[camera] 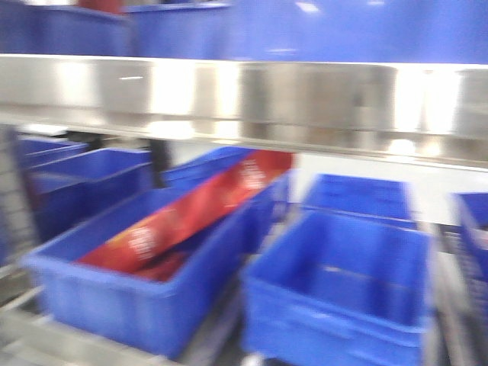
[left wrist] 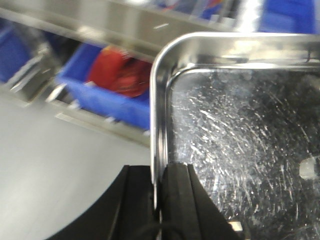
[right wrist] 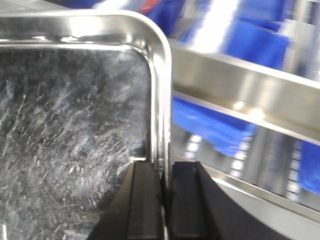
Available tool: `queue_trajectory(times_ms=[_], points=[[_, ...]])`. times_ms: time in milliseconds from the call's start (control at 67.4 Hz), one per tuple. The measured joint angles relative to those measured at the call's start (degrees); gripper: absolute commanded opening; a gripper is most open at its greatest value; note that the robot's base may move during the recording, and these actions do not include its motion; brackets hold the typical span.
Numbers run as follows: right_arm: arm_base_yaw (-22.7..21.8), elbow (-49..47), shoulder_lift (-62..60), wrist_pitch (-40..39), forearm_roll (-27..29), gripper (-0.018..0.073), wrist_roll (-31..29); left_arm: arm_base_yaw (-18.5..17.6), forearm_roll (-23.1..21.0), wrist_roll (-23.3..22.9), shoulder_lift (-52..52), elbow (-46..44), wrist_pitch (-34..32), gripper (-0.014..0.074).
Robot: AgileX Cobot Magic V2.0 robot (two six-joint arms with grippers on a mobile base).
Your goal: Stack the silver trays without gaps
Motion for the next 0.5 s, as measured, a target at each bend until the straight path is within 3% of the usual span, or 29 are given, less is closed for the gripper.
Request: queue_trajectory(times_ms=[504], points=[[0.0, 0.0, 0.0, 0.0, 0.0, -0.0019, 0.0, 0.0, 0.1, 0.0, 0.0, 0.0, 0.0, -0.0009]])
